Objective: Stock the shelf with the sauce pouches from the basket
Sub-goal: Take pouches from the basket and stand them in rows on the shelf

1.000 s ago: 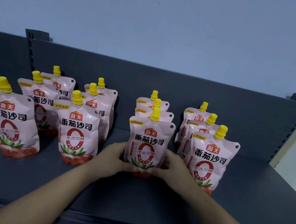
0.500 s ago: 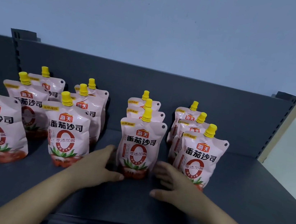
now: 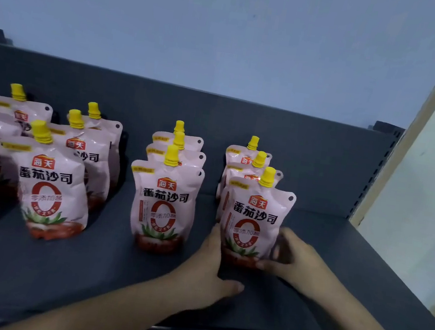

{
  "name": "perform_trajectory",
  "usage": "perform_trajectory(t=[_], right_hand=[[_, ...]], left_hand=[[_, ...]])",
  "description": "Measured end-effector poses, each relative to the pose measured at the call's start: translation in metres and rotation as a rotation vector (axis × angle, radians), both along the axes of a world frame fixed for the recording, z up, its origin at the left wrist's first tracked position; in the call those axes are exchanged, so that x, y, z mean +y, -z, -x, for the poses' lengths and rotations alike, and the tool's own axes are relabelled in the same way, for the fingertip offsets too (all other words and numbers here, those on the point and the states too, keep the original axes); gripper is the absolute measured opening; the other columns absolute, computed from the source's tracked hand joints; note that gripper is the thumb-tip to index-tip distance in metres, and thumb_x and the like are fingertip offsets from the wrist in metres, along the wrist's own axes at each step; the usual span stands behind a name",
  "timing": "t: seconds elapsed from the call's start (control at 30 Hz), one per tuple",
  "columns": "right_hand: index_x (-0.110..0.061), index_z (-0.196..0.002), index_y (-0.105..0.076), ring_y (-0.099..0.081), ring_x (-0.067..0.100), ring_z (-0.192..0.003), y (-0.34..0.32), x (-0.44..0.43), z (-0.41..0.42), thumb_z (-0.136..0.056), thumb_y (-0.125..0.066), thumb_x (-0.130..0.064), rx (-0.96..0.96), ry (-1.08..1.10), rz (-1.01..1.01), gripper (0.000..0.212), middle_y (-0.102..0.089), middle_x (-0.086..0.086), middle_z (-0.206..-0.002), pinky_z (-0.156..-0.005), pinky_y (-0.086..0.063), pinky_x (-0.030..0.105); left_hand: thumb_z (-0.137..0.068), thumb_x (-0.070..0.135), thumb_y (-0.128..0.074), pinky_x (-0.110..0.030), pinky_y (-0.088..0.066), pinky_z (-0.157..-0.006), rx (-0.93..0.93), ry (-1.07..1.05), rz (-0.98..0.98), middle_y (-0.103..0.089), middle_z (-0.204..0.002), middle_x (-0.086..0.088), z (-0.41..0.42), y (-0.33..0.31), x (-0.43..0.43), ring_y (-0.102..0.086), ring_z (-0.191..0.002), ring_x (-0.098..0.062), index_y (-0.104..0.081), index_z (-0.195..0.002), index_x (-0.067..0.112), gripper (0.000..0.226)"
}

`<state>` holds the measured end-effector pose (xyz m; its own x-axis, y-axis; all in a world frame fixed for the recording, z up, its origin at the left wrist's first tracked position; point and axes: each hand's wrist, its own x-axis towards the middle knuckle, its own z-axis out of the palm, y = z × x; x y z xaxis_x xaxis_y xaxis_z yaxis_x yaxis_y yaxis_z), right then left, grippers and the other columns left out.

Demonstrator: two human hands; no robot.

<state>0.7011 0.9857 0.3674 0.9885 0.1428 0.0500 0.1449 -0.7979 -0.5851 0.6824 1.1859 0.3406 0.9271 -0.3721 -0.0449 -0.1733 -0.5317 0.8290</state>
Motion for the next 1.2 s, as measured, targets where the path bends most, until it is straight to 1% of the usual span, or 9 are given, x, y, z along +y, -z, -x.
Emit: perform_trajectory(t=[0.07, 0.2, 0.3, 0.53, 0.73, 0.83, 1.0, 1.07, 1.2], right_hand=[[-0.028, -0.100, -0.063, -0.066, 0.006, -0.087, 0.003, 0.002, -0.007, -0.067, -0.081, -0.028, 0.003, -0.063, -0.053, 0.037, -0.071, -0.008, -0.093, -0.084, -0.054, 0.033], [-0.022, -0.100, -0.069, -0.066, 0.004, -0.091, 0.004, -0.001, -0.020, -0.072, -0.077, -0.023, 0.000, -0.102, -0.051, 0.029, -0.073, -0.008, -0.098, -0.086, -0.053, 0.028], [-0.024, -0.099, -0.068, -0.066, 0.003, -0.092, 0.005, -0.004, -0.026, -0.074, -0.075, -0.023, 0.003, -0.160, -0.053, 0.026, -0.072, -0.011, -0.099, -0.087, -0.051, 0.025], [-0.040, -0.091, -0.060, -0.063, -0.011, -0.085, 0.011, -0.013, -0.036, -0.076, -0.075, -0.022, 0.005, -0.251, -0.041, 0.028, -0.067, -0.024, -0.088, -0.071, -0.047, 0.004], [-0.034, -0.095, -0.058, -0.060, -0.004, -0.087, 0.011, -0.010, -0.031, -0.079, -0.073, -0.021, 0.009, -0.234, -0.012, 0.026, -0.065, -0.020, -0.094, -0.070, -0.044, 0.008], [-0.035, -0.099, -0.054, -0.058, -0.003, -0.089, 0.012, -0.008, -0.020, -0.078, -0.074, -0.018, -0.004, -0.178, -0.051, 0.033, -0.062, -0.020, -0.096, -0.069, -0.040, 0.005], [-0.025, -0.089, -0.059, -0.062, 0.016, -0.084, 0.015, 0.010, -0.009, -0.071, -0.080, -0.015, -0.027, -0.020, -0.168, 0.029, -0.067, -0.006, -0.088, -0.075, -0.048, 0.029], [-0.022, -0.087, -0.059, -0.062, 0.021, -0.082, 0.013, 0.017, -0.008, -0.071, -0.080, -0.013, -0.028, 0.036, -0.191, 0.027, -0.067, -0.001, -0.085, -0.075, -0.047, 0.034], [-0.008, -0.109, -0.058, -0.064, 0.023, -0.092, 0.015, 0.019, -0.009, -0.066, -0.084, -0.020, 0.045, 0.166, -0.183, 0.052, -0.068, 0.008, -0.101, -0.084, -0.052, 0.039]], left_hand=[[-0.076, 0.033, -0.072, -0.024, -0.015, -0.118, -0.067, -0.032, 0.039, -0.005, -0.157, 0.012, -0.007, 0.005, -0.008, -0.013, -0.141, -0.002, 0.012, -0.148, 0.027, 0.111], [-0.077, 0.033, -0.070, -0.012, -0.012, -0.110, -0.136, -0.057, 0.049, -0.005, -0.154, 0.015, -0.010, 0.011, -0.013, -0.011, -0.138, 0.005, 0.012, -0.148, 0.025, 0.108], [-0.076, 0.034, -0.069, -0.013, -0.012, -0.112, -0.132, -0.061, 0.055, -0.005, -0.153, 0.019, -0.009, 0.010, -0.013, -0.011, -0.138, 0.006, 0.012, -0.147, 0.027, 0.108], [-0.070, 0.039, -0.068, -0.022, -0.019, -0.117, -0.162, -0.138, 0.046, -0.009, -0.151, 0.022, 0.006, 0.013, -0.019, -0.014, -0.139, 0.005, 0.009, -0.146, 0.035, 0.109], [-0.075, 0.023, -0.068, -0.022, -0.018, -0.117, -0.135, -0.112, 0.048, -0.013, -0.151, 0.020, 0.020, 0.001, -0.015, -0.015, -0.139, 0.003, 0.002, -0.147, 0.034, 0.101], [-0.081, 0.023, -0.067, -0.014, -0.018, -0.110, -0.083, -0.125, 0.001, -0.013, -0.150, 0.013, 0.034, -0.007, -0.002, -0.015, -0.135, 0.001, 0.001, -0.148, 0.024, 0.096], [-0.084, 0.029, -0.065, -0.002, -0.022, -0.100, -0.081, -0.114, -0.053, -0.019, -0.150, 0.013, 0.082, -0.014, 0.045, -0.023, -0.131, 0.003, -0.005, -0.149, 0.022, 0.089], [-0.084, 0.029, -0.063, -0.005, -0.023, -0.101, -0.134, -0.123, -0.047, -0.026, -0.149, 0.016, 0.107, -0.015, 0.070, -0.026, -0.130, 0.007, -0.012, -0.148, 0.027, 0.082], [-0.084, 0.031, -0.065, -0.009, -0.033, -0.103, -0.225, -0.141, 0.050, -0.047, -0.131, 0.034, 0.167, -0.019, 0.135, -0.039, -0.123, 0.017, -0.033, -0.130, 0.049, 0.059]])
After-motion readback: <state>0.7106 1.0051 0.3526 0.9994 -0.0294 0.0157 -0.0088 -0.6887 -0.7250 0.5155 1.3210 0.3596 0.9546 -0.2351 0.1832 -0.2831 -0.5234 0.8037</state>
